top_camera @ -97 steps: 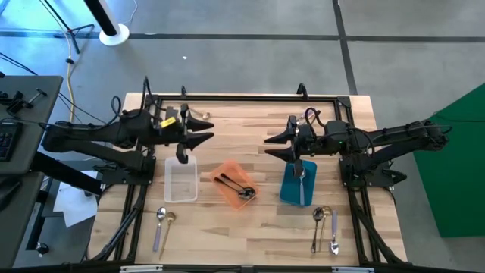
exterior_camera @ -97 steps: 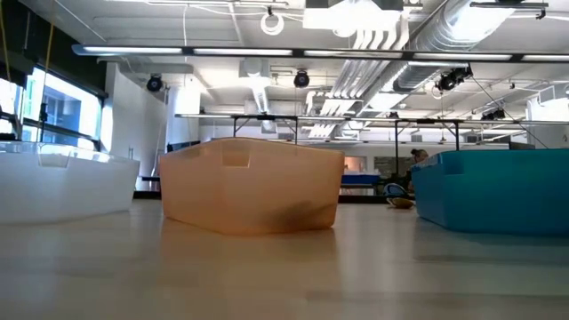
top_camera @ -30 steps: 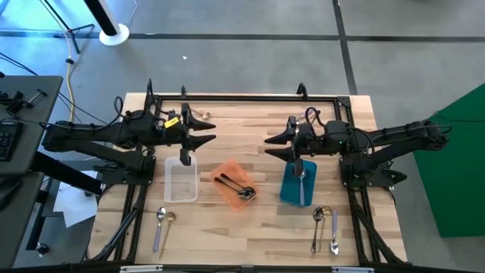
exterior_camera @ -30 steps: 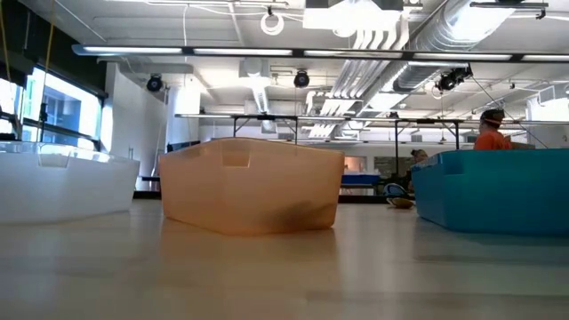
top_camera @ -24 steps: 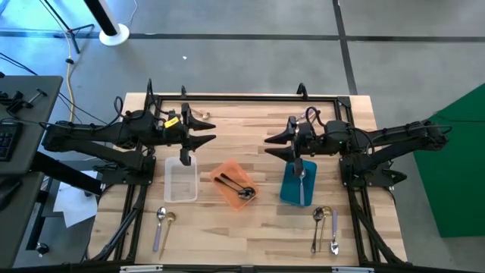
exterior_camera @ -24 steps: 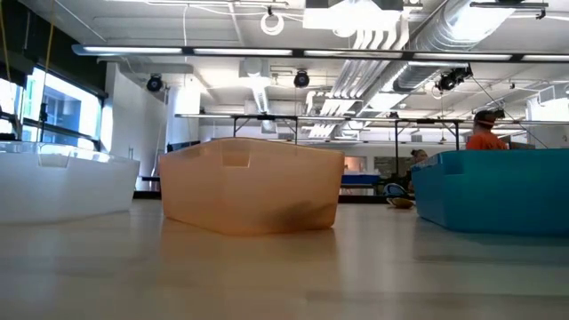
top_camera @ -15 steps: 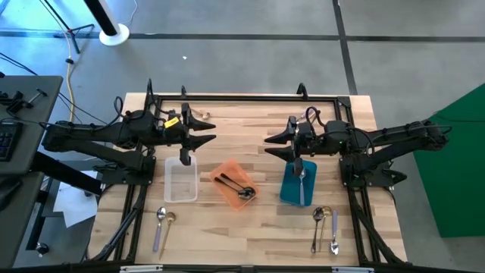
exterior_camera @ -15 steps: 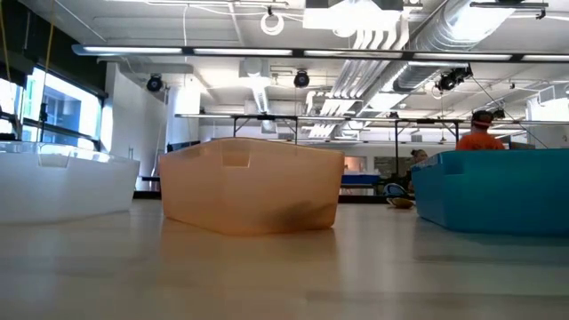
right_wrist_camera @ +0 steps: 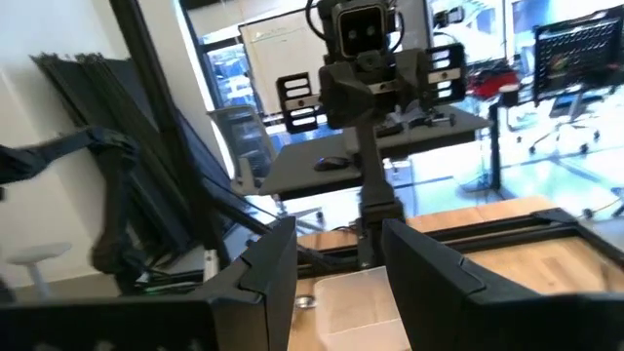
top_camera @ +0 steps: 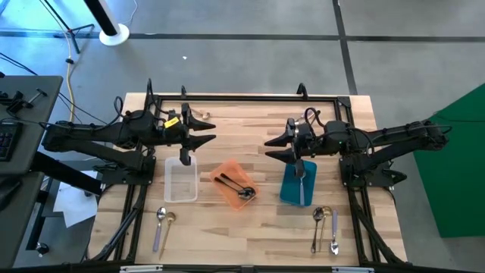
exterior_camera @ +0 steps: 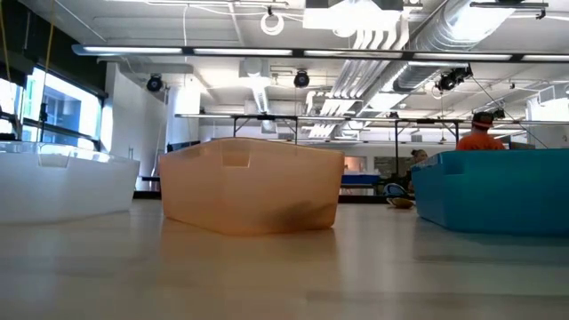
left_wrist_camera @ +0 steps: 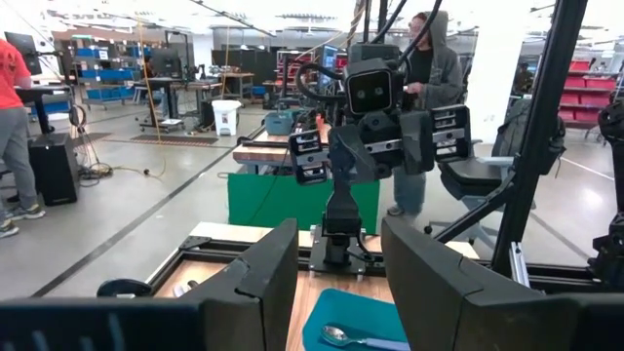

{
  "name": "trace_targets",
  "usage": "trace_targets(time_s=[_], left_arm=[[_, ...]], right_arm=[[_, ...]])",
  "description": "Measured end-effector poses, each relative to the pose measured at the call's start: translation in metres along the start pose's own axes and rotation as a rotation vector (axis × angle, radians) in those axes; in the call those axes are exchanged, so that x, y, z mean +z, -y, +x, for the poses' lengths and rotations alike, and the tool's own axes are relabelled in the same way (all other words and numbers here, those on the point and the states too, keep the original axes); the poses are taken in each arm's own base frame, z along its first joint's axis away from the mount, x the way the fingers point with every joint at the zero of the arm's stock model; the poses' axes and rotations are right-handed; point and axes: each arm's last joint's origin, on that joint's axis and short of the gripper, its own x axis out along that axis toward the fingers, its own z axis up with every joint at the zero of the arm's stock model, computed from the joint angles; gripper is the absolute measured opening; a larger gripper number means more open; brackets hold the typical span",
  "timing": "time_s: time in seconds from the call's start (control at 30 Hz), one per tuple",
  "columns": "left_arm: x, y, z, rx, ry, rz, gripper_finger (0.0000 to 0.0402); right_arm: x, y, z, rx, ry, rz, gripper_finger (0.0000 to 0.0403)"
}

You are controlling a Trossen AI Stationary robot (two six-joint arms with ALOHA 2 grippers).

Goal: Sort silverware by color (type)
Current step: Put the bottom black spoon into the orange bin

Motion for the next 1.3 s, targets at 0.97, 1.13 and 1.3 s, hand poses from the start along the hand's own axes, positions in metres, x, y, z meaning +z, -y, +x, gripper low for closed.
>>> trace_targets(time_s=[0.97,1.13,1.3], left_arm=[[0.003,0.0,0.0,-0.001,0.025,-0.028,0.0138],[0.003,0.0,0.0,-0.001,0.024,-0.075,0.0138],[0.003,0.0,0.0,-0.001,0.024,-0.082,0.0138]], right_arm=[[-0.065,-0.077,-0.031,0.054,-0.933,1.244,0.0138],[-0.088,-0.112,-0.063,-0.295,-1.058,1.399,0.0138],[-0.115,-0.137,-0.092,-0.64,-1.126,1.477,0.0138]])
